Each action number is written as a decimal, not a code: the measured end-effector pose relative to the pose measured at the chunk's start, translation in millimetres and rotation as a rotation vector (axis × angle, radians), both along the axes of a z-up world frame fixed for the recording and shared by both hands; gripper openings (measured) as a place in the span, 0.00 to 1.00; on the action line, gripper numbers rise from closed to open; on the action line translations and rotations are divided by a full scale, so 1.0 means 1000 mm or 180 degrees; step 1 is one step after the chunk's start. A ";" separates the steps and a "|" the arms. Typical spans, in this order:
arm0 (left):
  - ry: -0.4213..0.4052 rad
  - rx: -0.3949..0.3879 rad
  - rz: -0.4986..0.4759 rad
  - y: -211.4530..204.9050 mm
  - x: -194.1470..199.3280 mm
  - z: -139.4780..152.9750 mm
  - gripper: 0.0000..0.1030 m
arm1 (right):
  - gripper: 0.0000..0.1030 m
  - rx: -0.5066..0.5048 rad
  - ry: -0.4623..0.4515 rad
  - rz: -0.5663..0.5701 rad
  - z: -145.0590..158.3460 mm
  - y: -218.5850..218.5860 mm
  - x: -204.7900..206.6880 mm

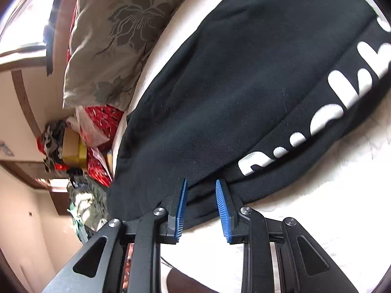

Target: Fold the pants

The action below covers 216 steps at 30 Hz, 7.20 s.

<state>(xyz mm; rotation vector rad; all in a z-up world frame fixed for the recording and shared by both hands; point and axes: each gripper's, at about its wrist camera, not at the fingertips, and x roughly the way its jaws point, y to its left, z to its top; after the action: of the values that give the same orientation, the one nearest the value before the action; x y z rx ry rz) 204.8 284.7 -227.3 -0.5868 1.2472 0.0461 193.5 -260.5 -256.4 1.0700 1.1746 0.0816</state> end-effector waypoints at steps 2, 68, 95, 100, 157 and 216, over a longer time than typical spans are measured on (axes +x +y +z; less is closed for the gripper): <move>0.0025 -0.0103 0.0086 0.012 -0.005 0.001 0.64 | 0.30 -0.0016 -0.0006 -0.0009 0.000 0.002 -0.001; 0.0347 -0.0336 -0.1087 -0.330 0.013 0.015 0.58 | 0.41 -0.0867 -0.0454 -0.1324 0.077 -0.271 -0.077; 0.0814 -0.1203 -0.0813 -0.510 0.041 -0.093 0.62 | 0.61 -0.0317 -0.0611 -0.0522 0.025 -0.322 -0.012; 0.0853 -0.1264 -0.0796 -0.539 0.046 -0.104 0.61 | 0.65 -0.0267 -0.0673 -0.0453 0.022 -0.320 -0.012; 0.0878 -0.2441 -0.0234 -0.414 0.046 -0.055 0.19 | 0.22 -0.1392 -0.0759 0.0658 0.176 -0.151 0.038; -0.0172 -0.0397 -0.0747 -0.167 0.076 -0.003 0.84 | 0.68 0.1380 -0.0058 -0.1048 -0.026 0.035 -0.008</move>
<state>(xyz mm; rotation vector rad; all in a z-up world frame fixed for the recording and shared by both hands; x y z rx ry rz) 281.0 117.8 -230.7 -0.5420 1.2651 -0.2439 185.6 -225.6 -282.8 1.6300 0.9708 0.0905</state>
